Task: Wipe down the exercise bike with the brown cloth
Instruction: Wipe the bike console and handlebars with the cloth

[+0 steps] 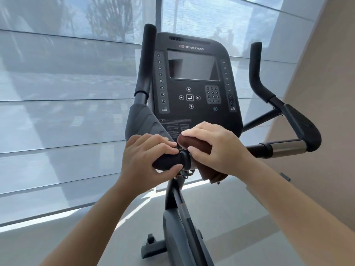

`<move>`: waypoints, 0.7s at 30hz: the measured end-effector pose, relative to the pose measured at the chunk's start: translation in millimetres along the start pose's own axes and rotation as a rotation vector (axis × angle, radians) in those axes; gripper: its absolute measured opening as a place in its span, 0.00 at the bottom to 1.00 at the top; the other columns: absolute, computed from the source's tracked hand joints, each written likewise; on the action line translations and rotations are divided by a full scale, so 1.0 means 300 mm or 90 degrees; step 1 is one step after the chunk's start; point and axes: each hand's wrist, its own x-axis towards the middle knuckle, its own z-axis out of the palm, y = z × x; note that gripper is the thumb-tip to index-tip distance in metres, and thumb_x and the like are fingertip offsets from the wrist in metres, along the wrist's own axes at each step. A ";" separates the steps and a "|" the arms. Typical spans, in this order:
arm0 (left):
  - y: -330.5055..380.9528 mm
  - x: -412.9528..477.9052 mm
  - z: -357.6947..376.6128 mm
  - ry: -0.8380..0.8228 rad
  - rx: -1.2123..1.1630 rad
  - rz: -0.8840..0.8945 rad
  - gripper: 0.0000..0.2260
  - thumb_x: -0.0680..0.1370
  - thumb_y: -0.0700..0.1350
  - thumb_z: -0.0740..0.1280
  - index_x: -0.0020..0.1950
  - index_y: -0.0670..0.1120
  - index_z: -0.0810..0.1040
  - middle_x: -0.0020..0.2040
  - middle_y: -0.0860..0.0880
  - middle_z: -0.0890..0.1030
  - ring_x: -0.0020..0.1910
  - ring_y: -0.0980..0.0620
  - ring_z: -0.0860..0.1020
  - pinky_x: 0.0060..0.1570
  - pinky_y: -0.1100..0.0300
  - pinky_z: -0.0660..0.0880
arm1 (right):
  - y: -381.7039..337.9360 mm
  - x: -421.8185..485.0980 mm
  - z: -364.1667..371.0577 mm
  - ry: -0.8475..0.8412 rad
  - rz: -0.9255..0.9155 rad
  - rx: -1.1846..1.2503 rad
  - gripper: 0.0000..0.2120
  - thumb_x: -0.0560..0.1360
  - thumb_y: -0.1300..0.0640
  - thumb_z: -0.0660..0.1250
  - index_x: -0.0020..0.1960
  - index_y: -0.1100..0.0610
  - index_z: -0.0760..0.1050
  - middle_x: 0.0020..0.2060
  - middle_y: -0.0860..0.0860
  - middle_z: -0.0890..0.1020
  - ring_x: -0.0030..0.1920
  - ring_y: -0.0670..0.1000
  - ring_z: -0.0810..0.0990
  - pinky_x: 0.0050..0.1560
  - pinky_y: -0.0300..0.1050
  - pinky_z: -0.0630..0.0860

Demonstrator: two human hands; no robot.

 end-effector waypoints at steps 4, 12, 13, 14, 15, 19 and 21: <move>0.002 -0.006 -0.003 0.000 0.001 -0.001 0.10 0.66 0.53 0.72 0.38 0.47 0.82 0.43 0.54 0.83 0.41 0.54 0.79 0.40 0.55 0.70 | 0.082 -0.003 -0.043 -0.025 0.056 -0.005 0.15 0.71 0.52 0.63 0.57 0.45 0.76 0.49 0.44 0.79 0.50 0.48 0.77 0.52 0.51 0.74; -0.003 -0.006 0.005 0.011 0.025 0.006 0.11 0.66 0.54 0.72 0.38 0.47 0.82 0.43 0.54 0.83 0.41 0.52 0.80 0.41 0.56 0.69 | -0.032 -0.008 0.060 0.134 -0.027 -0.037 0.18 0.69 0.49 0.58 0.54 0.51 0.79 0.44 0.49 0.81 0.44 0.53 0.77 0.45 0.47 0.75; -0.003 -0.006 0.005 0.009 0.025 0.006 0.11 0.66 0.54 0.72 0.38 0.47 0.82 0.43 0.54 0.83 0.41 0.52 0.80 0.41 0.56 0.69 | -0.032 -0.011 0.066 0.157 -0.035 -0.033 0.17 0.69 0.50 0.59 0.54 0.52 0.79 0.44 0.49 0.81 0.43 0.53 0.76 0.44 0.46 0.75; -0.003 -0.007 0.005 0.006 0.023 0.007 0.11 0.66 0.54 0.72 0.39 0.47 0.82 0.43 0.54 0.83 0.41 0.53 0.79 0.42 0.56 0.69 | -0.016 -0.020 0.062 0.181 -0.039 -0.031 0.17 0.69 0.50 0.59 0.54 0.52 0.80 0.44 0.49 0.81 0.43 0.53 0.77 0.44 0.46 0.75; -0.004 -0.007 0.004 0.005 0.022 0.009 0.10 0.66 0.53 0.72 0.39 0.47 0.82 0.43 0.54 0.83 0.42 0.53 0.79 0.42 0.57 0.68 | 0.012 -0.035 0.055 0.210 -0.037 -0.035 0.17 0.69 0.51 0.59 0.54 0.53 0.80 0.45 0.50 0.82 0.44 0.53 0.77 0.45 0.45 0.75; 0.005 -0.002 0.007 0.004 0.027 0.000 0.09 0.66 0.52 0.71 0.38 0.47 0.81 0.43 0.53 0.82 0.41 0.52 0.79 0.41 0.54 0.69 | 0.149 -0.127 0.046 0.383 0.044 -0.096 0.17 0.70 0.56 0.60 0.55 0.59 0.80 0.49 0.55 0.82 0.47 0.57 0.78 0.52 0.47 0.76; 0.016 0.004 0.008 0.006 0.039 -0.008 0.09 0.66 0.52 0.71 0.36 0.46 0.80 0.41 0.53 0.82 0.40 0.51 0.78 0.41 0.53 0.69 | 0.157 -0.148 0.091 0.479 0.074 -0.144 0.16 0.71 0.58 0.60 0.55 0.61 0.79 0.50 0.59 0.81 0.48 0.61 0.78 0.53 0.47 0.73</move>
